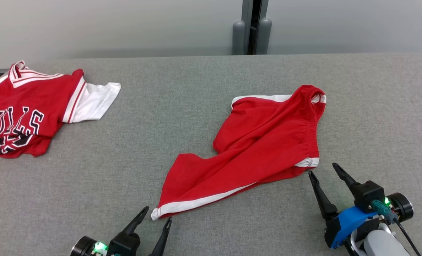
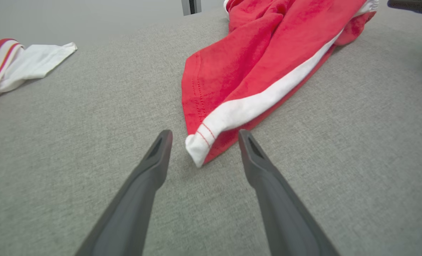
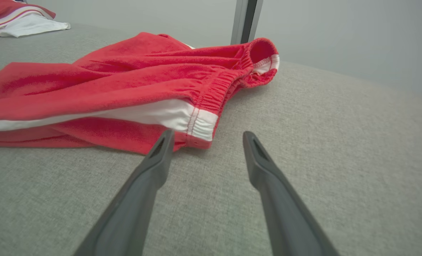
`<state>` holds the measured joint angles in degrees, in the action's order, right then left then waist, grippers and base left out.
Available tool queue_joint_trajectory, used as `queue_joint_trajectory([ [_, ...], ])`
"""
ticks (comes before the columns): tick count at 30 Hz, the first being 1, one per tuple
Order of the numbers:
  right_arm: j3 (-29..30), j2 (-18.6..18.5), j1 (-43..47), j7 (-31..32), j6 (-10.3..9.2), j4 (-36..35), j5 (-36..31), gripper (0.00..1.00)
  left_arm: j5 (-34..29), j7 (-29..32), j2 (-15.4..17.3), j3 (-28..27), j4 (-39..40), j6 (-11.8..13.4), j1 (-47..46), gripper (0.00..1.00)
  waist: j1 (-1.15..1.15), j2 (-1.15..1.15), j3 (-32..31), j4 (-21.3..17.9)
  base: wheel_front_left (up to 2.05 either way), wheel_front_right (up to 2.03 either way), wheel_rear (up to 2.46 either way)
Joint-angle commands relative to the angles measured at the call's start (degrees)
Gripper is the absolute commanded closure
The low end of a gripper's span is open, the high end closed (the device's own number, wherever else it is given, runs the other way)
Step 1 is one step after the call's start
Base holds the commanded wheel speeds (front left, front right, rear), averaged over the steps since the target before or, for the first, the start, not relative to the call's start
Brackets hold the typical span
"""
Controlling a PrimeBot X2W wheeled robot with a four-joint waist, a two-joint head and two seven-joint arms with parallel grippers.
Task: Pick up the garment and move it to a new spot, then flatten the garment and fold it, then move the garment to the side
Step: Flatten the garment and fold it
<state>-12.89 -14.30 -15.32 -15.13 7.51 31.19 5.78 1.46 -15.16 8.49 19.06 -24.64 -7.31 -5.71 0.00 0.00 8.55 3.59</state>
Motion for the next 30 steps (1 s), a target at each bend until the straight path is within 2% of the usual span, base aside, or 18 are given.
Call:
queue_joint_trajectory([
  [1,-0.87,-0.70,-1.44,-0.02,-0.04,1.38,0.61,0.00,0.37,0.01,0.40,0.35,-0.31,-0.22,-1.39,0.00,0.00,0.00,0.59,0.12,0.00,0.00,0.00],
  [5,-4.18,-1.70,-5.03,-0.03,-0.04,4.76,1.33,0.00,0.00,0.01,0.62,2.07,-1.14,-0.23,-4.05,0.00,0.00,0.00,2.44,0.48,0.00,0.00,0.00],
  [13,-8.92,-2.58,-9.11,-0.03,-0.04,5.63,3.28,0.00,0.11,0.01,0.61,3.98,-1.76,-0.24,-6.83,0.00,0.00,0.00,4.77,0.84,0.00,0.00,0.00],
  [14,-9.29,-2.62,-9.46,-0.03,-0.04,5.52,3.67,0.00,0.30,0.01,0.64,4.14,-1.85,-0.24,-7.12,0.44,0.00,0.00,4.98,0.87,0.00,0.00,0.00],
  [15,-9.77,-2.56,-9.68,-0.03,-0.04,5.59,4.15,0.16,0.42,0.01,0.68,4.27,-1.87,-0.24,-7.46,0.89,0.00,0.00,5.16,0.91,0.00,0.00,0.00],
  [16,-10.33,-2.50,-9.83,-0.03,-0.04,5.48,4.75,1.00,0.53,0.01,0.72,4.49,-1.89,-0.24,-7.62,1.00,0.00,0.00,5.32,0.95,0.00,0.00,0.00],
  [30,-9.27,-3.67,-7.40,-0.03,-0.04,-2.86,6.55,1.00,1.81,0.01,1.25,3.57,1.90,-0.23,-9.22,1.00,0.00,0.00,4.83,-0.14,0.00,0.00,0.00],
])
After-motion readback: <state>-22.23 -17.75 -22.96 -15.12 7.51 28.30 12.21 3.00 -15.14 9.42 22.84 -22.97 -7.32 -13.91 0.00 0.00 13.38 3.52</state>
